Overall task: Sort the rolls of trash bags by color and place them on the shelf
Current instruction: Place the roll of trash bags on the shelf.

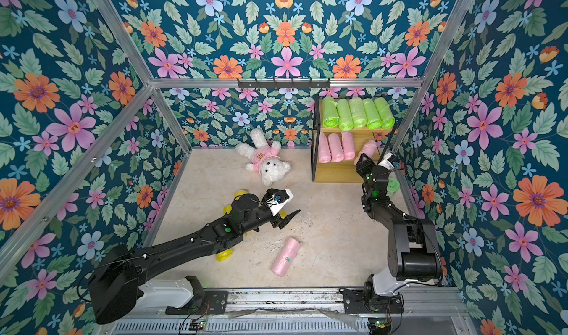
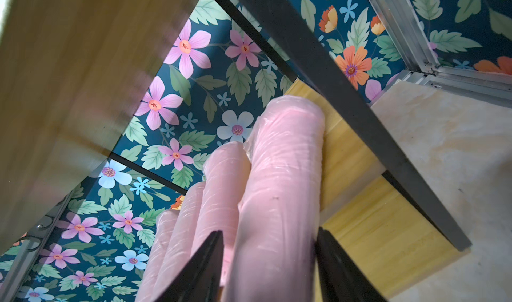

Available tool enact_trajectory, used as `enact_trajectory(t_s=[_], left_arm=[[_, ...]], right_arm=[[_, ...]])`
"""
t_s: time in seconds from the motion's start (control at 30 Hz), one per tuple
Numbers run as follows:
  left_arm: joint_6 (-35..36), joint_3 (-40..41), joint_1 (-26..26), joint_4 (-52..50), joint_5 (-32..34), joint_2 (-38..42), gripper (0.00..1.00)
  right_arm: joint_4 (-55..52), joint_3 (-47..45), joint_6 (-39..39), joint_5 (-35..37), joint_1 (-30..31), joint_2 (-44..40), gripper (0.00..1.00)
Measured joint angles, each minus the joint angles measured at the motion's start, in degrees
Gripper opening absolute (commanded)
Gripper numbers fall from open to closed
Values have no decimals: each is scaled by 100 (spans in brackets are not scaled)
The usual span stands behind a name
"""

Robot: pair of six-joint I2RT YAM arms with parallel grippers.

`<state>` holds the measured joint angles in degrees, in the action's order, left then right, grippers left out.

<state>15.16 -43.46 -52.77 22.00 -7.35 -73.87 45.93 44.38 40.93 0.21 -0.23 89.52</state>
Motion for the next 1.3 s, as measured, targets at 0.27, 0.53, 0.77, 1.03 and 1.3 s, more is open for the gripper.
enact_trajectory(t_s=[0.27, 0.53, 0.77, 1.03, 1.3], left_arm=[[4, 0, 0, -24, 2, 31, 85], [24, -17, 0, -92, 2, 17, 86], [24, -31, -2, -103, 2, -7, 86], [22, -42, -7, -136, 4, -7, 86], [22, -68, -7, -140, 7, -50, 86]], right_arm=[[-175, 249, -188, -85, -13, 107, 41], [-621, 774, -780, -144, -13, 354, 40], [-750, 979, -1215, -144, -9, 466, 40], [-896, 1097, -1941, -114, -9, 468, 39], [-765, 1292, -2579, -177, -15, 721, 38]])
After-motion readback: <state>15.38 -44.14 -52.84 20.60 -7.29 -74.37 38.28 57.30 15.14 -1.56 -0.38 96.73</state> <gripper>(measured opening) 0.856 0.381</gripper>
